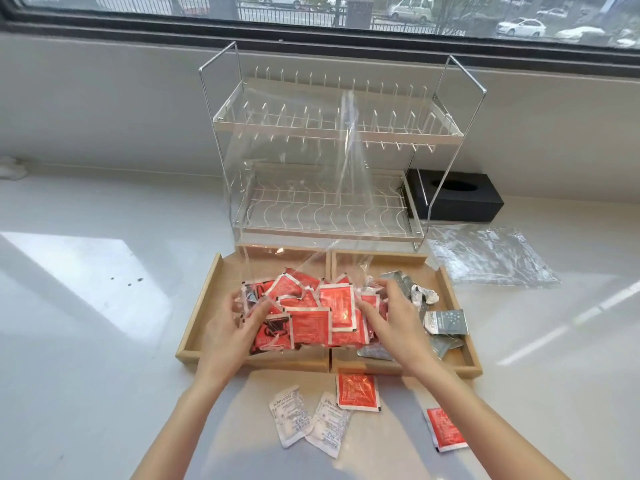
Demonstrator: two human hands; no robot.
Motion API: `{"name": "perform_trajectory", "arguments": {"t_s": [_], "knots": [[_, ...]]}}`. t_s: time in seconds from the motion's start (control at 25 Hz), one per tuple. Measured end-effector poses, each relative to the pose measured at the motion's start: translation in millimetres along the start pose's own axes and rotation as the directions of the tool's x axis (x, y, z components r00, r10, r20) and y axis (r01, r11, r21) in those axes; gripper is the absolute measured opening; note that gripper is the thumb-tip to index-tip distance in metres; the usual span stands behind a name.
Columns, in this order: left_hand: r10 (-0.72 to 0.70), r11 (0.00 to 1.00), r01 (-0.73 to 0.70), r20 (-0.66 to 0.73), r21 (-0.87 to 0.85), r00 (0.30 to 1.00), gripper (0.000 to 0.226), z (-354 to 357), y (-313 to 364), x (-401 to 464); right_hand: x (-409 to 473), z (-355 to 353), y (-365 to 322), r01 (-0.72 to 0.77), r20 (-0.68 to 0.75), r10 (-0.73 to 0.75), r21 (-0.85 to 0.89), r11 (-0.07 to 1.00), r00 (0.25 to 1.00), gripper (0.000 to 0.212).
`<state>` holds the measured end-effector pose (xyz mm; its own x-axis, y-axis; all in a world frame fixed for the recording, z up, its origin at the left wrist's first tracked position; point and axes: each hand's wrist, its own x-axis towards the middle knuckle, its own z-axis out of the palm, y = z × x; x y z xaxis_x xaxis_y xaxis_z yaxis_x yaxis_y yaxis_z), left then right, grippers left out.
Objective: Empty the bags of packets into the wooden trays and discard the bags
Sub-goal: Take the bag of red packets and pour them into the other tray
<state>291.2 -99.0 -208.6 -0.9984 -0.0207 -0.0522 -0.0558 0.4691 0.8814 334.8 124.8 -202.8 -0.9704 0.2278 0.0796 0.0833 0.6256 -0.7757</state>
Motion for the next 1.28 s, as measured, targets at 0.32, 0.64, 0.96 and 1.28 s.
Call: {"name": "perform_trajectory", "arguments": {"t_s": [0.32, 0.64, 0.96, 1.28], "knots": [[-0.205, 0.961, 0.244, 0.253, -0.134, 0.946, 0.082, -36.9, -38.1, -27.1, -10.2, 33.4, -2.3, -0.33, 0.306, 0.299, 0.054, 0.942, 0.904, 0.061], [0.131, 0.892, -0.224, 0.248, 0.393, 0.96, 0.093, -35.0, -68.6, -30.1, -27.5, 22.6, 14.3, 0.086, 0.389, 0.009, -0.226, 0.97, 0.921, 0.059], [0.478, 0.77, -0.476, 0.111, 0.425, 0.871, 0.038, -58.1, -59.0, -14.7, -7.1, 5.8, 10.4, 0.389, 0.16, -0.356, -0.299, 0.872, 0.921, 0.035], [0.436, 0.899, -0.422, -0.142, 0.119, 0.888, 0.042, -86.0, 12.3, 19.4, 49.2, -29.5, -47.8, 0.4, -0.03, -0.41, -0.165, 0.902, 0.912, 0.018]]}}
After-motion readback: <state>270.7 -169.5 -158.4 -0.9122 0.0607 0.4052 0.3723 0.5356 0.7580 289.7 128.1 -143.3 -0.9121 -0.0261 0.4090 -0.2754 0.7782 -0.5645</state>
